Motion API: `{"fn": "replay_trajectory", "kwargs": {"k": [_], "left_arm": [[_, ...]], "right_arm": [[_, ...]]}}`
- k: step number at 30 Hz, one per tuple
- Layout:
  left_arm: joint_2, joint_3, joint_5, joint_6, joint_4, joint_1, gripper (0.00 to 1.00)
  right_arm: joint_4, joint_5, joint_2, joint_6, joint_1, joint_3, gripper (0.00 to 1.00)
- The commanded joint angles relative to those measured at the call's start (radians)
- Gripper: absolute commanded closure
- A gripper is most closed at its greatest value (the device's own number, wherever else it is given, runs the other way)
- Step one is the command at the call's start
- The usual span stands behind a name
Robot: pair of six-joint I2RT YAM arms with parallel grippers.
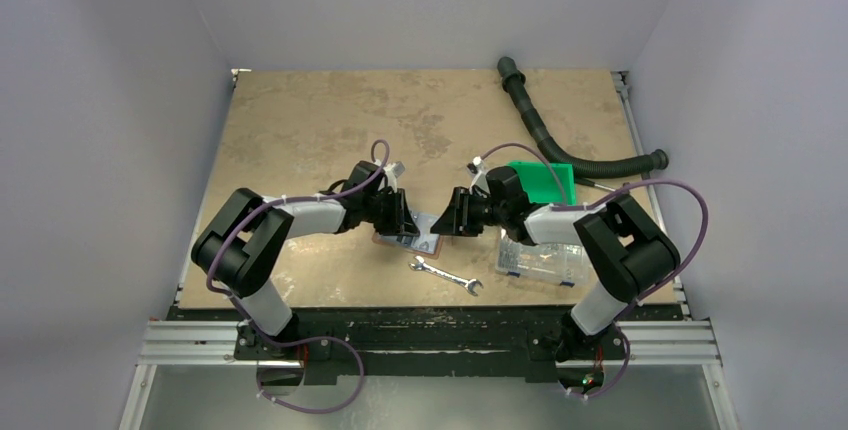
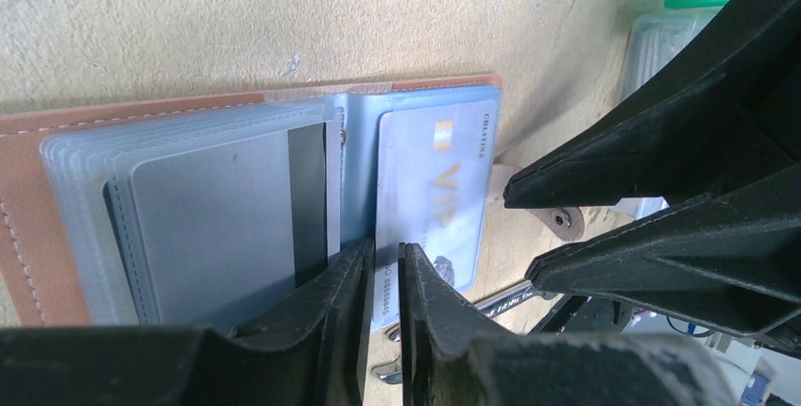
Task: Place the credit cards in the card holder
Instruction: Insert the credit card into the card holder.
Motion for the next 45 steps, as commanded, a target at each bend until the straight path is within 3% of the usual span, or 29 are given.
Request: {"fn": "replay_trajectory", "kwargs": {"k": [1,36,45], "left_arm": [[0.031,-0.027,-0.022,0.000,-0.010,-0.006,0.80],[0.016,-0.038,-0.004,-0.004,0.000,-0.006,0.81],[0.021,-0.037,-0.001,-0.003,0.003,-0.006,0.81]], "right_arm": [[0.044,-0.005,0.021,0.014,0.006,-0.004,0.54],[0.059,0.000,0.070,0.025,0.018,0.001,0.52],[0.053,-0.005,-0.005,0.041,0.024,0.002,0.53]]}}
